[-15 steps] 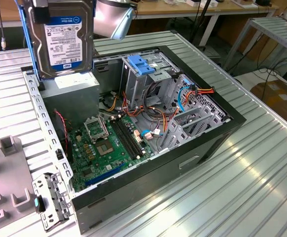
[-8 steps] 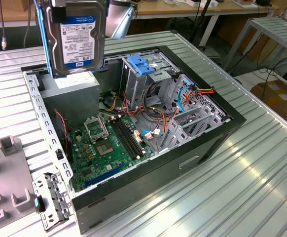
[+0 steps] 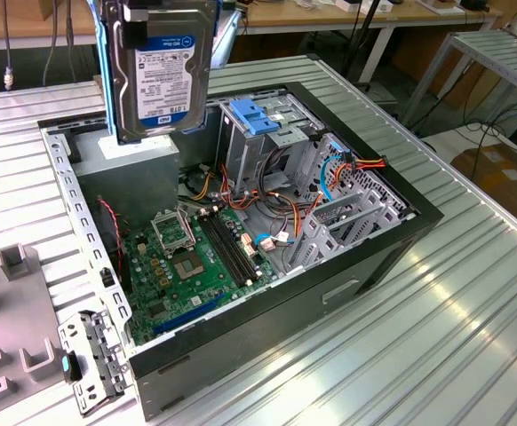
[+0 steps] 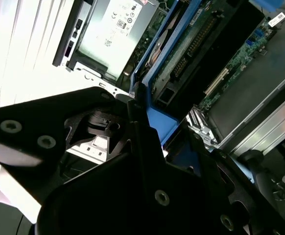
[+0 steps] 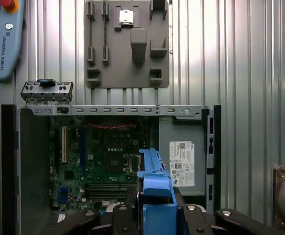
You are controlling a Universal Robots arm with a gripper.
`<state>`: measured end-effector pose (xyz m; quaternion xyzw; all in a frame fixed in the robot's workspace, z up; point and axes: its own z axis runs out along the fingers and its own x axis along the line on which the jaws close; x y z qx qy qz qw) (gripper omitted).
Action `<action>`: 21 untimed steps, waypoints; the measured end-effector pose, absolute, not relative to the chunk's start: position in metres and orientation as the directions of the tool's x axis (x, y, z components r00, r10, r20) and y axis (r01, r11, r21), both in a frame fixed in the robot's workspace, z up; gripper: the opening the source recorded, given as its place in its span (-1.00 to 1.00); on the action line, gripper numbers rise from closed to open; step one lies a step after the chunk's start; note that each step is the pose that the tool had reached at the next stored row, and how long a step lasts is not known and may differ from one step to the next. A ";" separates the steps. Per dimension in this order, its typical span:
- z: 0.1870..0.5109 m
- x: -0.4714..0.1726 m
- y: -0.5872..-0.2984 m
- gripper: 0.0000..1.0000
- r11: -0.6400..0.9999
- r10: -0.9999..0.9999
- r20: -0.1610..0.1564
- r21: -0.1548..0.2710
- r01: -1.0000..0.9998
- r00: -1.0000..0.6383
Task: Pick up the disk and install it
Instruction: 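Pick up the disk, then insert the disk into the insertion slot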
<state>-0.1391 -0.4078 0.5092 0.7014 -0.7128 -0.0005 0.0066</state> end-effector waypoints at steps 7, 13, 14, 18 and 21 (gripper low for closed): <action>0.504 -0.127 -0.409 -0.26 0.025 -1.000 0.009 0.010 -1.000 -0.025; 0.503 -0.126 -0.409 -0.26 0.028 -1.000 0.009 0.010 -1.000 -0.028; 0.503 -0.126 -0.409 -0.26 0.028 -1.000 0.009 0.010 -1.000 -0.028; 0.503 -0.126 -0.409 -0.26 0.028 -1.000 0.009 0.010 -1.000 -0.028; 0.503 -0.126 -0.411 -0.26 0.028 -1.000 0.009 0.010 -1.000 -0.028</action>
